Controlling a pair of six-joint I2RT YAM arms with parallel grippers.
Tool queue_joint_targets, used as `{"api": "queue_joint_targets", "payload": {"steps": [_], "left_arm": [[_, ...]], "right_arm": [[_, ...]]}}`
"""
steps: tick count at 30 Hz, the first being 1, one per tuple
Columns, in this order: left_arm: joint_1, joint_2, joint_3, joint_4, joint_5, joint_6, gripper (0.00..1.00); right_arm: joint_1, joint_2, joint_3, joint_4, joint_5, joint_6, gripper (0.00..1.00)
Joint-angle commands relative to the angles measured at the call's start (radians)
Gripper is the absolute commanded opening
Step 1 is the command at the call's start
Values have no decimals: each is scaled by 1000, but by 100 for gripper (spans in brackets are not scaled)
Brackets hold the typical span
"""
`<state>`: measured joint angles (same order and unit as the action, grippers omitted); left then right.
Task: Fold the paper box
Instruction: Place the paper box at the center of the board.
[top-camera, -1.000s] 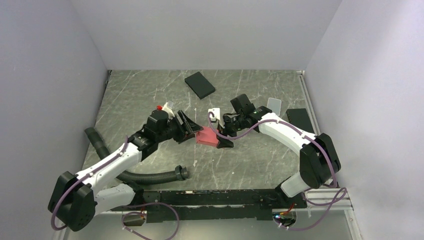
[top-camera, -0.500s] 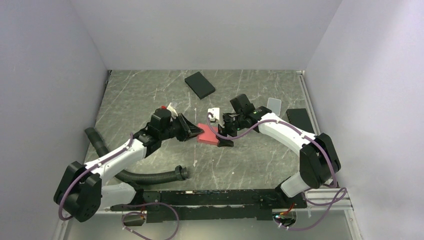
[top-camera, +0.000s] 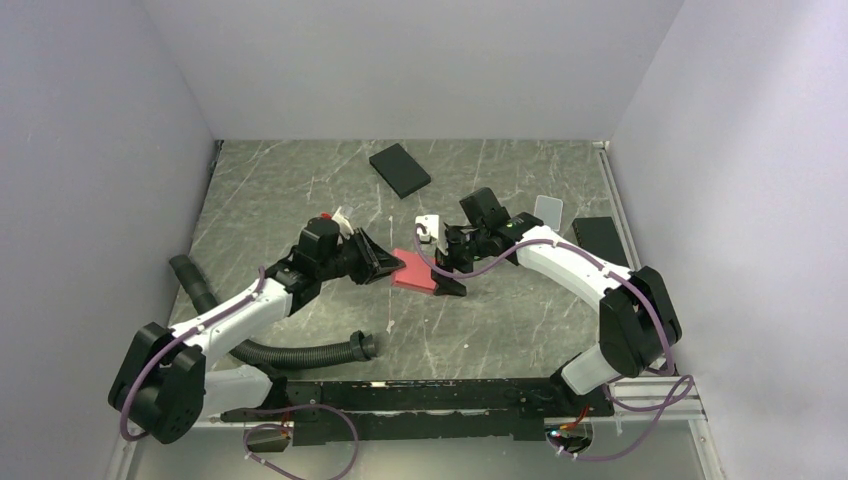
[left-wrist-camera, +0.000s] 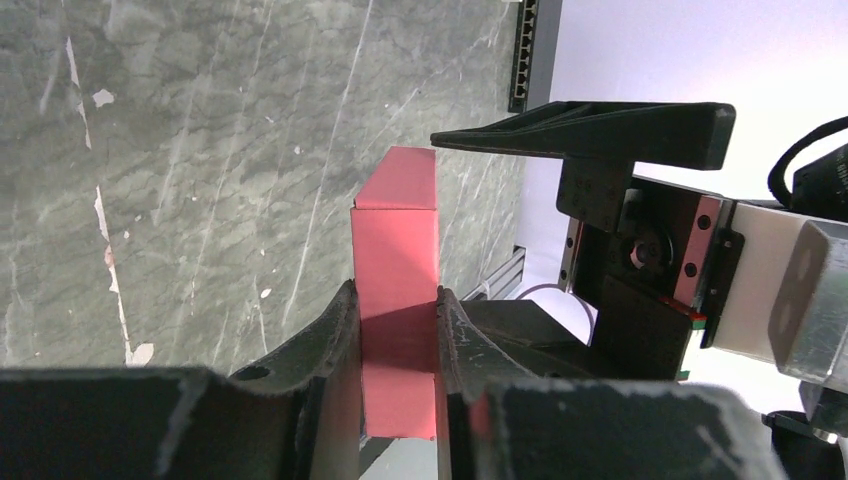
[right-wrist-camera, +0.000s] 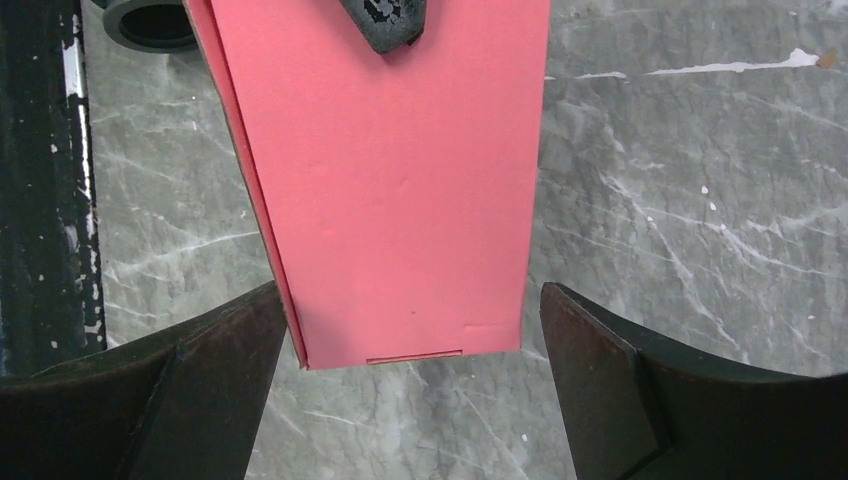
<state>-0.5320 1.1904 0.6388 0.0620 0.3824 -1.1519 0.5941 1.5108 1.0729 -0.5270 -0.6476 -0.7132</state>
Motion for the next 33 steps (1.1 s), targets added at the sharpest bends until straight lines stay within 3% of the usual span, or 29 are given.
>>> {"api": "queue_joint_targets", "payload": {"steps": [1, 13, 17, 21, 28, 33], "left_arm": [[6, -6, -4, 39, 36, 15, 0], [37, -37, 0, -25, 42, 96, 0], [50, -51, 32, -97, 42, 188, 0], [50, -46, 147, -298, -9, 386, 0], [31, 72, 518, -674, -163, 799, 0], [-128, 222, 761, -871, -440, 1053, 0]], "right_arm": [[-2, -33, 48, 7, -47, 8, 100], [-74, -97, 67, -74, -106, -56, 100], [-128, -136, 68, -87, -150, -64, 100], [-188, -190, 44, -62, -186, -45, 100], [-270, -227, 23, -45, -217, -24, 100], [-333, -250, 9, -25, -225, 0, 100]]}}
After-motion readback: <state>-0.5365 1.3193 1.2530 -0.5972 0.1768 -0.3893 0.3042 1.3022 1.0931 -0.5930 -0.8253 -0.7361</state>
